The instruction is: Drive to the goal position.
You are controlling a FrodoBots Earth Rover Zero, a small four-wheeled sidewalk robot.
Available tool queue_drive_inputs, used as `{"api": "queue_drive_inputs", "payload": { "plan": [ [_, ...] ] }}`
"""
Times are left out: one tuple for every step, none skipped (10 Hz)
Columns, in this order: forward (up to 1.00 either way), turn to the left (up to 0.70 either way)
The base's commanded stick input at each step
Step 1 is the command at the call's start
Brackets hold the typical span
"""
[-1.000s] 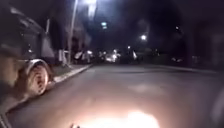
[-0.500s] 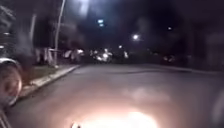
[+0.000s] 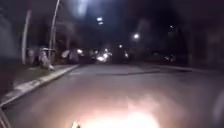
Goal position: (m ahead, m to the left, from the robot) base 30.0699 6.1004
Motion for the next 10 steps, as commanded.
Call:
{"api": "queue_drive_inputs", "payload": {
  "plan": [
    [1.00, 0.00],
    [1.00, 0.00],
    [1.00, 0.00],
    [1.00, 0.00],
    [1.00, 0.00],
    [1.00, 0.00],
    [1.00, 0.00],
    [1.00, 0.00],
    [1.00, 0.00],
    [1.00, 0.00]
  ]
}}
